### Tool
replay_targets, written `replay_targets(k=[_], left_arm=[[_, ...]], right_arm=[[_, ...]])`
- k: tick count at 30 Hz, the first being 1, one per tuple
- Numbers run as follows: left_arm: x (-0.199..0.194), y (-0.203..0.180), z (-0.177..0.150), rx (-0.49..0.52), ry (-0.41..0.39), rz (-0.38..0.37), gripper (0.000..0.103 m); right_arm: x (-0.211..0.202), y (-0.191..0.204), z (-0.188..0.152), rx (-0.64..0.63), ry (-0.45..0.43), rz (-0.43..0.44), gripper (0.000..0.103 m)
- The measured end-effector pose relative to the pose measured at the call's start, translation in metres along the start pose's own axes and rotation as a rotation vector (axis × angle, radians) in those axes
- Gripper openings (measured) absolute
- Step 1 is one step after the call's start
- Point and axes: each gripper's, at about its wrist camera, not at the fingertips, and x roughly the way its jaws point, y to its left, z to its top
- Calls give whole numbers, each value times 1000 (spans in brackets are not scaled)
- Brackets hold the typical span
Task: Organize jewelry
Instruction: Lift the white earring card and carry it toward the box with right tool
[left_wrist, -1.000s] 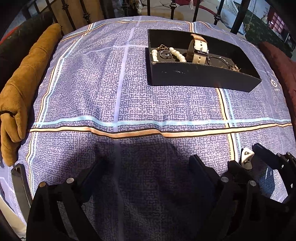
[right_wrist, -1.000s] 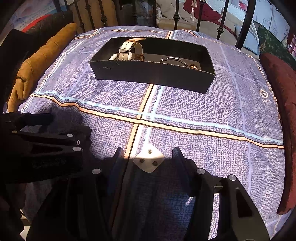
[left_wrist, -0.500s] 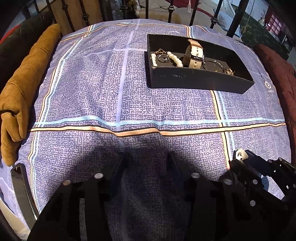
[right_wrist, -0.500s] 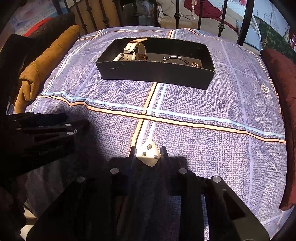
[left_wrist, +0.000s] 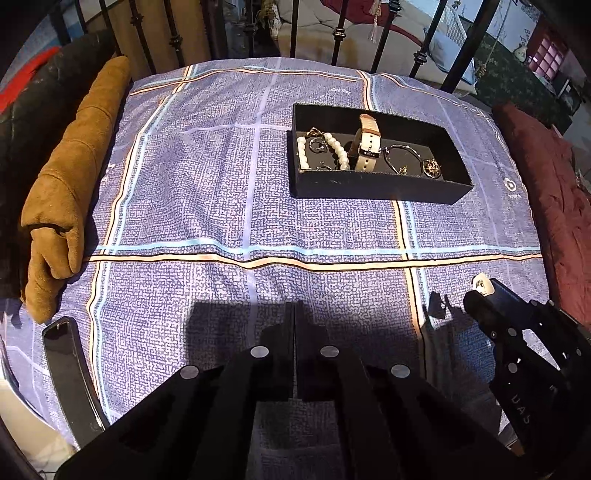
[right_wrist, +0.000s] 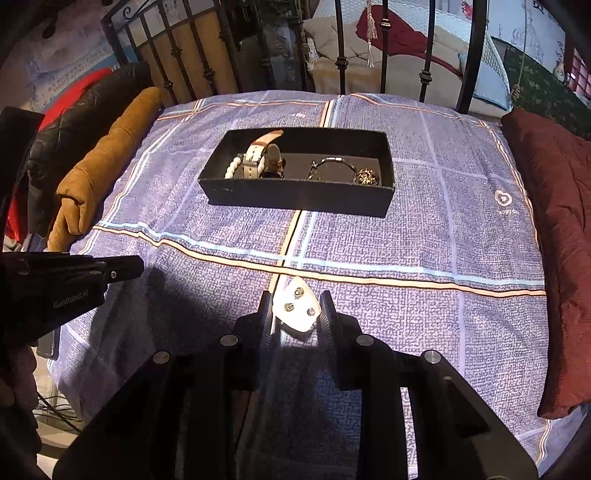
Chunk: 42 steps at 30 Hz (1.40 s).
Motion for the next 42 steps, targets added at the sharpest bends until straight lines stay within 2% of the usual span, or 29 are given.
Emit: replay_targets(k=[14, 26, 32, 42], left_arm=[[-53, -20, 13, -70, -5, -12, 0], [-92, -40, 36, -27, -53, -11, 0], [-94, -43, 57, 17, -86, -32, 0], [-74, -44, 81, 91, -116, -28, 0]], right_arm=[[-54, -10, 29, -16, -36, 7, 27], [-105, -6, 68, -35, -111, -16, 27], [-111, -2, 88, -22, -145, -64, 27], [-85, -6, 107, 53, -146, -176, 27]])
